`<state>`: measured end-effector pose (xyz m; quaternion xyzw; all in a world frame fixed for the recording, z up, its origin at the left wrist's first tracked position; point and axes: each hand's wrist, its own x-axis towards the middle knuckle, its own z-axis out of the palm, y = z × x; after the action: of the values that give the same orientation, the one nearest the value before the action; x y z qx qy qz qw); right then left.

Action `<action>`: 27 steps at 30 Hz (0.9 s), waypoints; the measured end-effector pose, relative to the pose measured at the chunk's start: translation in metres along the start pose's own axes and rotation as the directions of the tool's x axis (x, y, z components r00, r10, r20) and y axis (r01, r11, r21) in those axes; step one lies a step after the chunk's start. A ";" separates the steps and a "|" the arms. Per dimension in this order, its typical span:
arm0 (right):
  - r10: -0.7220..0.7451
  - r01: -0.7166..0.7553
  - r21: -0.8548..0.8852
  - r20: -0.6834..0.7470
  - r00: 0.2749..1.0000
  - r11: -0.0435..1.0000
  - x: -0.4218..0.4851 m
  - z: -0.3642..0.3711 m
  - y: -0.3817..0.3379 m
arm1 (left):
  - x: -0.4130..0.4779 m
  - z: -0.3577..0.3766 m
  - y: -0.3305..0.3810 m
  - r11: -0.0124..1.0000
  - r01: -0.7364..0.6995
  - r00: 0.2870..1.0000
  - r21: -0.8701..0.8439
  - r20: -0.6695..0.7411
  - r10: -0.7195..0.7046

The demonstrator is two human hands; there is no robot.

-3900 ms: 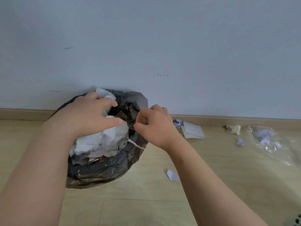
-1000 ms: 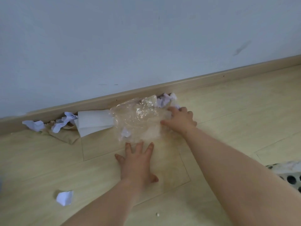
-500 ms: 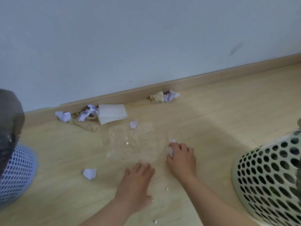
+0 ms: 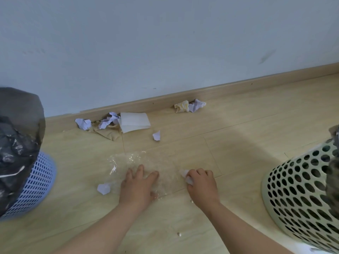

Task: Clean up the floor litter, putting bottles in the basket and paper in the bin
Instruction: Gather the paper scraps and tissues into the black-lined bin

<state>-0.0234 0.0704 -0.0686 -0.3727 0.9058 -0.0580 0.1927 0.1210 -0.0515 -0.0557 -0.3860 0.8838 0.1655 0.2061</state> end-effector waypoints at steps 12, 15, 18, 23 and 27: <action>-0.103 0.104 0.073 -0.015 0.995 0.992 -0.009 0.013 0.002 | -0.004 0.020 0.000 0.917 -0.172 0.985 -0.360 -0.061 0.161; -0.061 0.057 0.087 0.043 0.997 0.995 -0.014 0.009 0.008 | -0.010 0.010 0.004 0.787 -0.040 0.996 -0.615 -0.088 -0.018; -0.001 0.008 0.246 -0.026 1.000 0.969 -0.017 0.009 0.010 | -0.012 -0.007 0.008 0.380 0.111 0.980 -0.918 0.037 -0.198; 0.039 -0.007 0.465 -0.058 0.998 0.885 -0.019 0.001 -0.004 | -0.012 -0.028 0.006 -0.056 0.205 0.971 -0.977 0.211 -0.116; 0.093 -0.083 0.582 0.013 0.996 0.809 -0.023 -0.008 -0.015 | -0.013 -0.040 0.001 -0.063 0.188 0.974 -0.980 0.195 -0.116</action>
<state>-0.0022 0.0757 -0.0508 -0.2533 0.8625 -0.3260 0.2926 0.1184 -0.0609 -0.0147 -0.5067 0.4373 0.7367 -0.0964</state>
